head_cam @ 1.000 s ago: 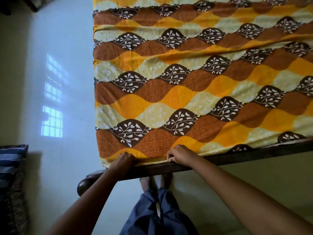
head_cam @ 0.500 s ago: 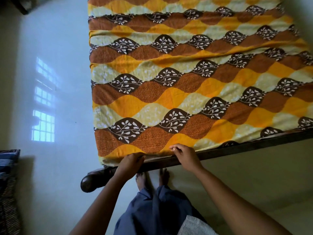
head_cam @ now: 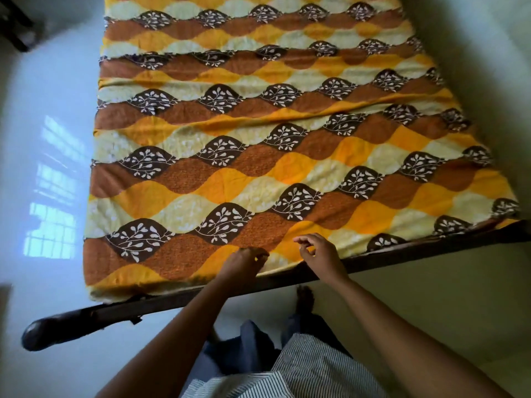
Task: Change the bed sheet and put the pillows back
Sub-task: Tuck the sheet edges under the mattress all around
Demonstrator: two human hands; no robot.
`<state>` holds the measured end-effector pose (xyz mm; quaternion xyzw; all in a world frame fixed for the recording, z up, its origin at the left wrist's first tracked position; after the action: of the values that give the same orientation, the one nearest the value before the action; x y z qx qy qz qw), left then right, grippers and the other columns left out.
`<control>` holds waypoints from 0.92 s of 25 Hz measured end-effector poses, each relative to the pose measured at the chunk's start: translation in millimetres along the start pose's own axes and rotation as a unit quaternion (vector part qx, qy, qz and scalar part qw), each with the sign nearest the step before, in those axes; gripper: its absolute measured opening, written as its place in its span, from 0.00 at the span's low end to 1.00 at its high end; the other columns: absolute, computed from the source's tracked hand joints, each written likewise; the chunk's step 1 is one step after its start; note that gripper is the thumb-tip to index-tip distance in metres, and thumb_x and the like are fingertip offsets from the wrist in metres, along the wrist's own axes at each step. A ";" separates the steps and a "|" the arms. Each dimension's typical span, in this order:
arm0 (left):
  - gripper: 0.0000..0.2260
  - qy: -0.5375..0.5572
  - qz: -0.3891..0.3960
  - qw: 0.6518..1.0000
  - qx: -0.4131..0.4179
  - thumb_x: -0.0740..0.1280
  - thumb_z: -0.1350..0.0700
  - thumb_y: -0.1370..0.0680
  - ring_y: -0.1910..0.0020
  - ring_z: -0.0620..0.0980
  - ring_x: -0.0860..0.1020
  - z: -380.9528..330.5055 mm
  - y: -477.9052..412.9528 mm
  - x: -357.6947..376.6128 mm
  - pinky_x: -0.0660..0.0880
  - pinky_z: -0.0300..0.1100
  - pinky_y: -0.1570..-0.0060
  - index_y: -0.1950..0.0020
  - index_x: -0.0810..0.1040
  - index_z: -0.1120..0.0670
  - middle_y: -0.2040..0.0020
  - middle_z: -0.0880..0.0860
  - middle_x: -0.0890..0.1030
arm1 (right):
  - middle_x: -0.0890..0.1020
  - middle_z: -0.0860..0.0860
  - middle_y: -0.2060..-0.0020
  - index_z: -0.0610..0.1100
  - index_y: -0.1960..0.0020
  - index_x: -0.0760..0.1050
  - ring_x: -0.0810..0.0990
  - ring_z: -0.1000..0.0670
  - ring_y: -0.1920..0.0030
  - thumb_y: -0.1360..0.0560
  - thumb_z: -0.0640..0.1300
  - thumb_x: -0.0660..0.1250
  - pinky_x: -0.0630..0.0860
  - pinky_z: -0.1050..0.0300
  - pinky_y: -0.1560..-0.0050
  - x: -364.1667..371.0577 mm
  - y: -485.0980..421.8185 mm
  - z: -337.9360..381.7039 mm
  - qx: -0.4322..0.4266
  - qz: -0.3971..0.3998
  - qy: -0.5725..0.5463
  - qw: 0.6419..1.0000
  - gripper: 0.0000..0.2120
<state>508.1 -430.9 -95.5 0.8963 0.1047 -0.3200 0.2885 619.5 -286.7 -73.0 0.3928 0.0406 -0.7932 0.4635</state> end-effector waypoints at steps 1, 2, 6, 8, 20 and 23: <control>0.14 -0.002 -0.005 1.000 -0.011 0.59 0.52 0.19 0.49 0.48 0.79 -14.8 -12.7 5.9 0.77 0.43 0.51 0.36 0.75 0.52 0.41 0.52 0.79 | 0.79 0.49 0.47 0.44 0.45 0.79 0.78 0.53 0.49 0.24 0.37 0.65 0.75 0.63 0.54 -15.9 -6.2 -13.0 -0.008 0.011 0.014 1.000 0.10; 0.14 -0.007 -0.013 1.000 -0.017 0.59 0.50 0.20 0.48 0.48 0.79 -27.8 -22.4 12.6 0.77 0.44 0.51 0.36 0.75 0.52 0.41 0.52 0.79 | 0.79 0.50 0.47 0.44 0.44 0.79 0.78 0.53 0.48 0.25 0.38 0.66 0.74 0.64 0.53 -30.0 -10.3 -27.6 -0.019 0.024 0.032 0.999 0.10; 0.15 -0.034 -0.048 0.997 -0.043 0.64 0.48 0.22 0.47 0.48 0.78 -74.5 -55.6 41.0 0.75 0.41 0.53 0.37 0.76 0.51 0.41 0.50 0.79 | 0.79 0.51 0.45 0.45 0.44 0.78 0.77 0.50 0.45 0.28 0.38 0.70 0.73 0.62 0.53 -89.4 -28.3 -97.9 -0.072 0.088 0.167 0.979 0.13; 0.15 -0.064 -0.053 0.996 -0.044 0.64 0.48 0.23 0.46 0.49 0.78 -84.1 -66.8 54.5 0.74 0.41 0.52 0.37 0.76 0.50 0.40 0.50 0.78 | 0.78 0.48 0.42 0.45 0.42 0.77 0.75 0.48 0.40 0.29 0.39 0.71 0.73 0.57 0.47 -105.2 -38.9 -131.4 -0.095 0.145 0.237 0.956 0.16; 0.12 -0.194 -0.052 0.971 0.129 0.61 0.49 0.29 0.70 0.46 0.78 -100.6 -81.2 94.0 0.68 0.32 0.77 0.64 0.82 0.50 0.66 0.47 0.79 | 0.83 0.50 0.67 0.45 0.62 0.82 0.82 0.50 0.68 0.39 0.38 0.68 0.75 0.64 0.72 -120.1 -34.1 -168.7 -0.327 0.207 0.260 0.885 0.07; 0.02 -0.168 0.019 0.980 0.105 0.68 0.55 0.35 0.73 0.44 0.77 -99.6 -87.6 96.1 0.63 0.31 0.77 0.68 0.78 0.51 0.70 0.48 0.78 | 0.85 0.47 0.56 0.42 0.53 0.82 0.83 0.47 0.55 0.27 0.39 0.67 0.74 0.60 0.59 -111.8 -44.5 -173.7 -0.231 0.285 0.248 0.897 0.06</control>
<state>600.9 -301.4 -133.2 0.8570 0.0036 -0.4694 0.2126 716.3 -108.3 -132.0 0.4539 0.2225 -0.4723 0.7220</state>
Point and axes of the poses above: each hand's wrist, its own y-axis away from the middle knuckle, its own x-axis out of the palm, z = x × y, the point moved 6 cm from there along -y, towards the middle knuckle
